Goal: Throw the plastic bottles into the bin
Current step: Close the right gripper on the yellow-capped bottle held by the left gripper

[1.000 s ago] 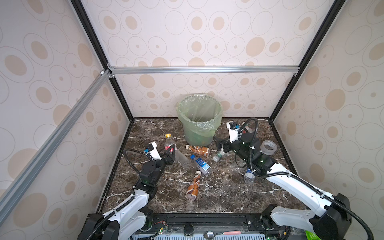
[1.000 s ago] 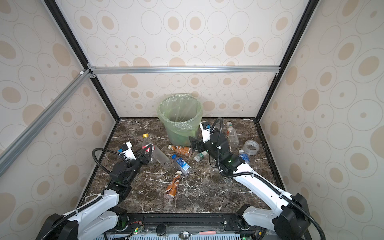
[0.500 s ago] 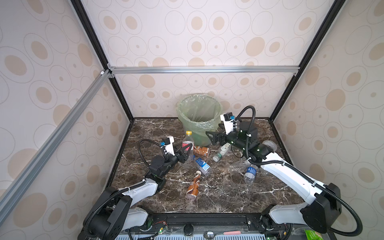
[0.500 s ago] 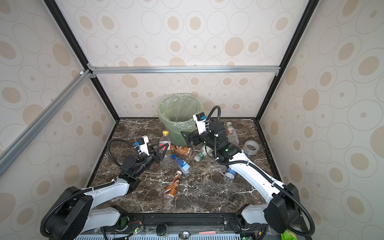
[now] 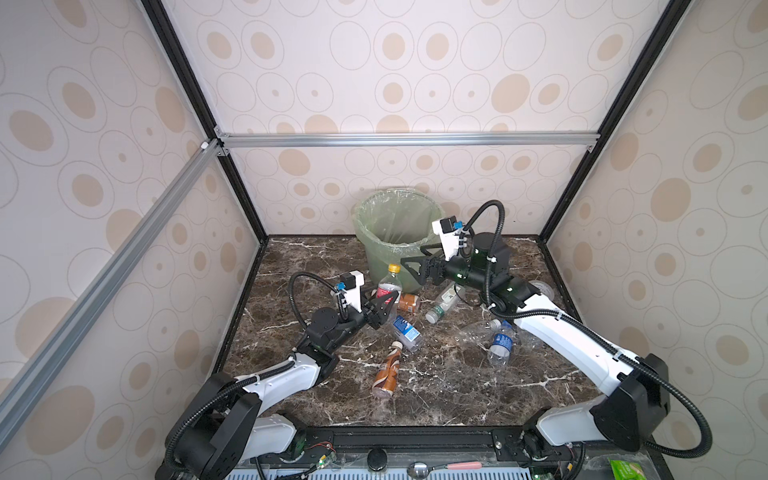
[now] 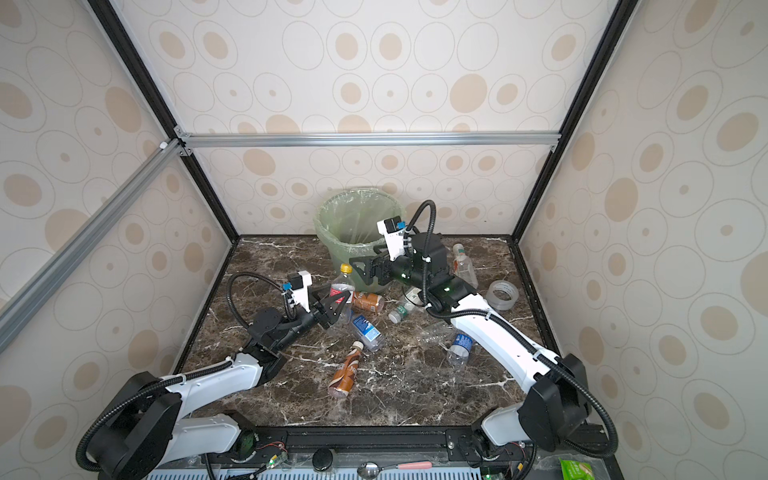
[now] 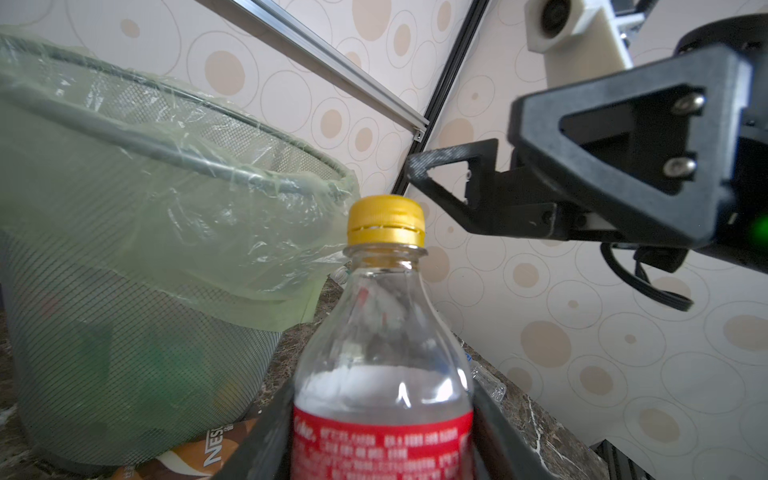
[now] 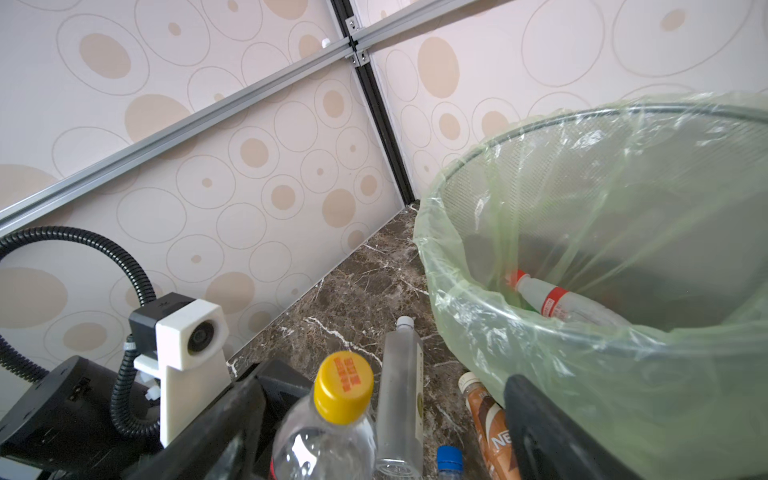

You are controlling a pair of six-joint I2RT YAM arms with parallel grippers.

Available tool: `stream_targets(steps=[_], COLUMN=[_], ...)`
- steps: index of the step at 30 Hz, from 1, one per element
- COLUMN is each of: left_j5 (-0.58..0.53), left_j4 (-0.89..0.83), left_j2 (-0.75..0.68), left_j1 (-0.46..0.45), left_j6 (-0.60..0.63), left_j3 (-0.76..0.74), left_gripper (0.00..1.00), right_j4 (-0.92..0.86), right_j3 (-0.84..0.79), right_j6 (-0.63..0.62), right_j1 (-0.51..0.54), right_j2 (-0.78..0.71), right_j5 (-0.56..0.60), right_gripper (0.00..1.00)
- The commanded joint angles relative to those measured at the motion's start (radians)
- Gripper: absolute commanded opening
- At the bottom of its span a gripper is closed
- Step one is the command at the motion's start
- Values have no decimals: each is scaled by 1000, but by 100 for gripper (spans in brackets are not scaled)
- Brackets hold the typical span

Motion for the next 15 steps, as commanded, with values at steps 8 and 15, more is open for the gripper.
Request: stream_targets(steps=[8, 15], left_j5=[-29, -41], left_j4=[-16, -17], left_j2=[-35, -46], left_j1=[-20, -21], left_j6=[64, 67], left_j3=[36, 31], left_gripper=[57, 58], right_j4=[-92, -118], right_j3=[80, 94], right_j6=[-27, -48], right_j1=[66, 82], right_j2=[85, 109], right_j5=[-38, -32], right_gripper=[81, 59])
